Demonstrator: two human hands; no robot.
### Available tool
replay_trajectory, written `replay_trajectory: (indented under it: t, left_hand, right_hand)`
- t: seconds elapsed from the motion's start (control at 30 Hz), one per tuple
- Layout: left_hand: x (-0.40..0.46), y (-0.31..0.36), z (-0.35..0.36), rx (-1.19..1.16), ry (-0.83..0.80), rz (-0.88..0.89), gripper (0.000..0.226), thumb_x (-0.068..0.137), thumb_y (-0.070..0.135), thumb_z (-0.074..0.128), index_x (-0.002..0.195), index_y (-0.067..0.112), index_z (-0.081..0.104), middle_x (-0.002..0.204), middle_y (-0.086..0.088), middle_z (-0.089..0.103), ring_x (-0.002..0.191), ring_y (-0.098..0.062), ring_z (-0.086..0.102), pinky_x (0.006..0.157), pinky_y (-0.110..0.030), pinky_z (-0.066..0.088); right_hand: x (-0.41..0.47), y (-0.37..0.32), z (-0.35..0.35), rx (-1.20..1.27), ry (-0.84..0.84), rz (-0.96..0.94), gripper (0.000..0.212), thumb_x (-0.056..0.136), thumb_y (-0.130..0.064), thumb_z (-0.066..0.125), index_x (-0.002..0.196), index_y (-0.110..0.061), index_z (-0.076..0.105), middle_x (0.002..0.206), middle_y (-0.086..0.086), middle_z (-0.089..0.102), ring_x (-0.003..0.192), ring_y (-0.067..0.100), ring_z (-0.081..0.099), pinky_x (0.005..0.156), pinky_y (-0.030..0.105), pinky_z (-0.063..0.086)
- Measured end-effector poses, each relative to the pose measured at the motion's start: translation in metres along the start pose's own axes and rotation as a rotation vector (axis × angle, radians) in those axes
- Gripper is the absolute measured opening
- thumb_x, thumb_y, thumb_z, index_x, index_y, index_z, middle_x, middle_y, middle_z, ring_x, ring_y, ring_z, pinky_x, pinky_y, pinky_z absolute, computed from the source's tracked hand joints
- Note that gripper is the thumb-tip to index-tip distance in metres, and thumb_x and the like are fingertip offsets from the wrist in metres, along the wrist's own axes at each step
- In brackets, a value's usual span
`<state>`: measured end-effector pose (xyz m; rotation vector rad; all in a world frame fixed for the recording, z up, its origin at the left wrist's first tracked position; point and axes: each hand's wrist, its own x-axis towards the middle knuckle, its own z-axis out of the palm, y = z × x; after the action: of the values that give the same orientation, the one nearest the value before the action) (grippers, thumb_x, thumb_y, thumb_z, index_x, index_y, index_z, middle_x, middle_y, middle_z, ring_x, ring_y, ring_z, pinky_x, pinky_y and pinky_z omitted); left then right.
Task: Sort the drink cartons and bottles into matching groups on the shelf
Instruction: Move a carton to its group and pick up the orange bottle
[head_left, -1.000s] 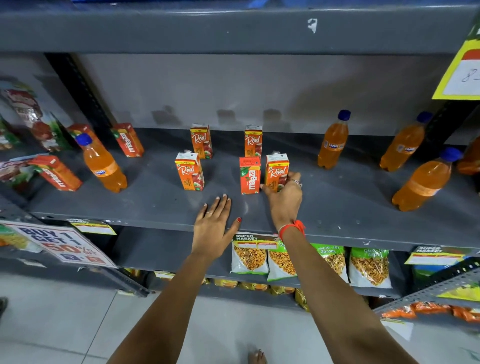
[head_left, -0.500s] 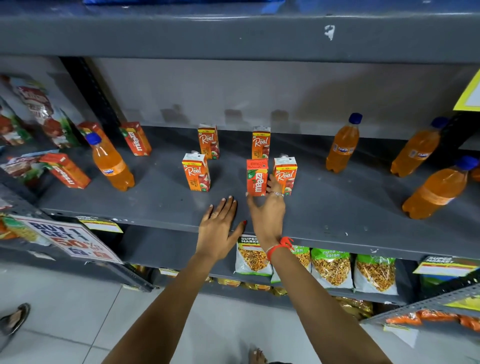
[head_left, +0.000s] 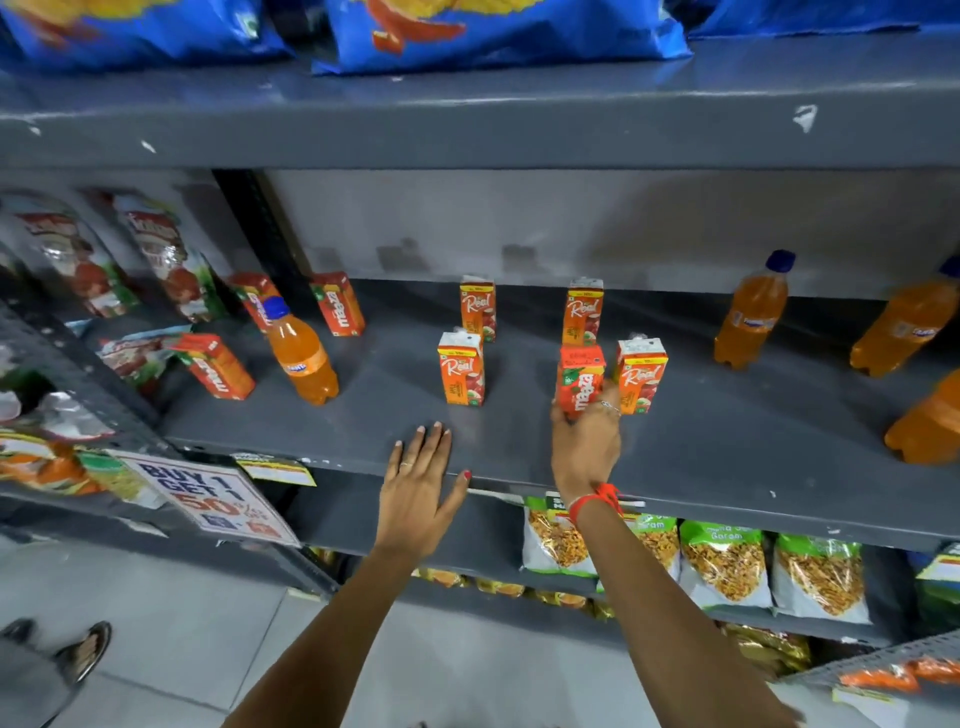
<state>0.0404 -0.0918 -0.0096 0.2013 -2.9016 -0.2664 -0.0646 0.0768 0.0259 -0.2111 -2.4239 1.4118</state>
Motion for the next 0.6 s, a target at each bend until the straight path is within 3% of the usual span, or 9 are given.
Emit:
replay_trajectory:
  t: [0.17,0.43,0.6]
  left_hand:
    - [-0.007,-0.054,-0.016,-0.030,0.045,-0.073,0.081,0.085,0.063,-0.003,0.139,0.013,0.029,0.149,-0.006,0.033,0.140,-0.022,0.022,0.116,-0.043,0.010]
    - [-0.010,-0.130,-0.034,-0.058,0.045,-0.100,0.080,0.086,0.061,-0.002,0.138,0.010,0.032,0.147,-0.009,0.036,0.139,-0.024,0.026,0.116,-0.047,0.016]
    - [-0.004,-0.183,-0.042,-0.042,0.033,-0.070,0.080,0.086,0.063,0.006,0.136,0.009,0.036,0.146,-0.010,0.038,0.137,-0.025,0.029,0.115,-0.046,0.019]
  right_hand:
    - [-0.032,-0.003,0.010,0.014,0.056,0.021,0.051,0.071,-0.029,0.075,0.109,-0.016,0.045,0.100,0.015,0.069,0.088,0.039,0.066,0.073,0.040,0.051]
    - [-0.099,-0.041,0.071,0.067,-0.026,-0.047,0.048,0.061,-0.042,0.080,0.093,-0.025,0.047,0.080,0.002,0.071,0.074,0.026,0.068,0.064,0.023,0.040]
    - [-0.110,-0.082,0.127,0.073,-0.100,-0.094,0.051,0.063,-0.039,0.080,0.098,-0.016,0.051,0.085,0.009,0.072,0.079,0.030,0.068,0.065,0.026,0.042]
